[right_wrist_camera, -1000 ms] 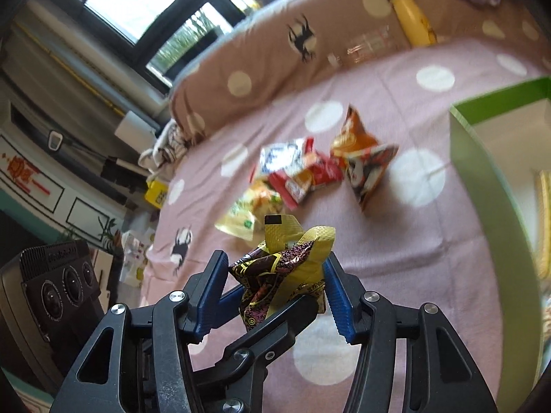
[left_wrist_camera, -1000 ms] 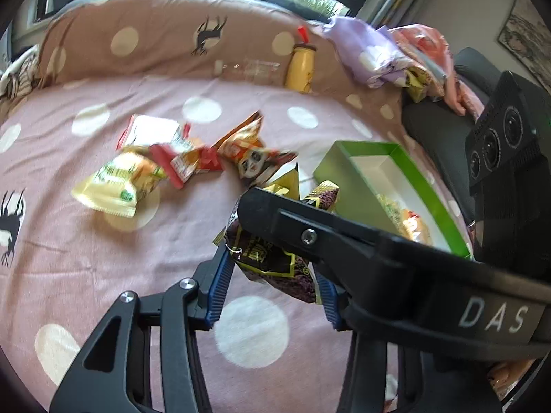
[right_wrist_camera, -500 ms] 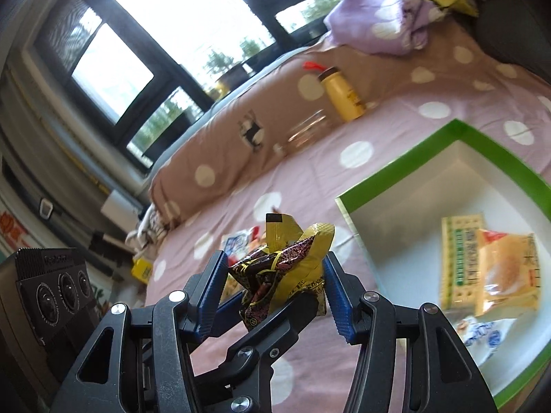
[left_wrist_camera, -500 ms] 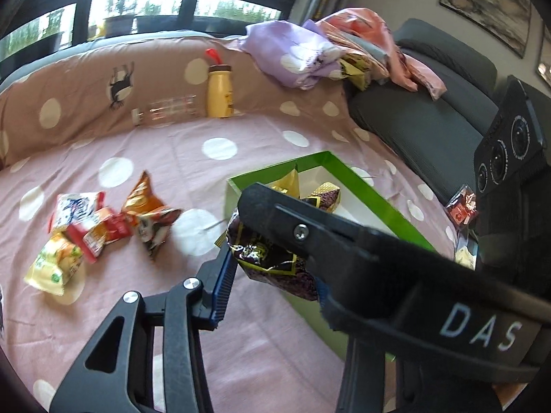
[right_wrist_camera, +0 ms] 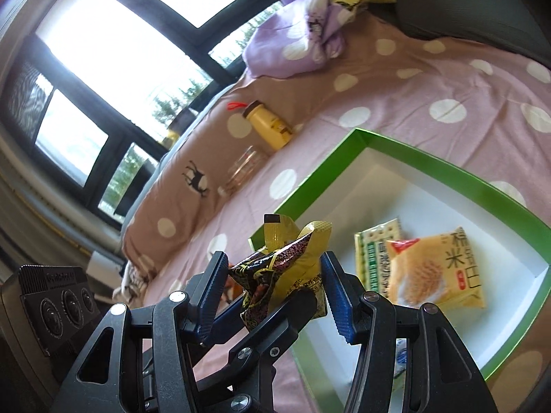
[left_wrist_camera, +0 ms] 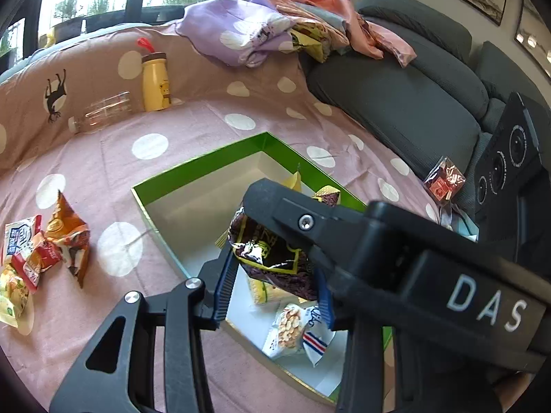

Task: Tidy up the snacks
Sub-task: 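Carry the gold wrapper into the green box and open the right gripper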

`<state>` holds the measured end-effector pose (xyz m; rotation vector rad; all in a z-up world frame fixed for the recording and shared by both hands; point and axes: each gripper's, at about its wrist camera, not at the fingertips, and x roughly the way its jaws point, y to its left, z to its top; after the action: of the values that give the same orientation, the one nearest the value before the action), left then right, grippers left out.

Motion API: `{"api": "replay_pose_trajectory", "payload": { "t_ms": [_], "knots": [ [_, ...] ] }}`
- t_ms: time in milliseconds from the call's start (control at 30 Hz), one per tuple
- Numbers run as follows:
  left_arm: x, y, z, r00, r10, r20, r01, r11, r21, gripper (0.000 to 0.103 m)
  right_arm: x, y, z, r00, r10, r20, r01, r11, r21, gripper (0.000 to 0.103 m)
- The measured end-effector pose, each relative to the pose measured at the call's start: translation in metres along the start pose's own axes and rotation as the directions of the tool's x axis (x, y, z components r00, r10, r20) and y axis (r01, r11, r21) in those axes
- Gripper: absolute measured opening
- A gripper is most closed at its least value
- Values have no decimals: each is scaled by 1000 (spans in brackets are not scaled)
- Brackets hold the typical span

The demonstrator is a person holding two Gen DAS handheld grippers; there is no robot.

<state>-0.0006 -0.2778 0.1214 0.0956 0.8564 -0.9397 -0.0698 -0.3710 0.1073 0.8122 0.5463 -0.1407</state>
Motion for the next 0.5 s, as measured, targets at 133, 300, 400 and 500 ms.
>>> {"api": "replay_pose_trajectory", "payload": {
  "t_ms": [133, 300, 400, 500],
  "knots": [
    [16, -8, 0, 999, -7, -35, 7, 1000, 4, 41, 0, -14, 3, 999, -36, -4, 36, 999, 37, 58],
    [35, -11, -2, 996, -24, -81, 24, 1000, -1, 41, 5, -27, 5, 996, -91, -23, 93, 993, 73, 58],
    [44, -12, -2, 994, -26, -103, 26, 1000, 0, 41, 7, -34, 5, 993, -114, -31, 116, 989, 89, 58],
    [49, -12, -3, 993, -22, -117, 22, 1000, 0, 41, 9, -39, 6, 991, -129, -44, 133, 986, 104, 58]
  ]
}}
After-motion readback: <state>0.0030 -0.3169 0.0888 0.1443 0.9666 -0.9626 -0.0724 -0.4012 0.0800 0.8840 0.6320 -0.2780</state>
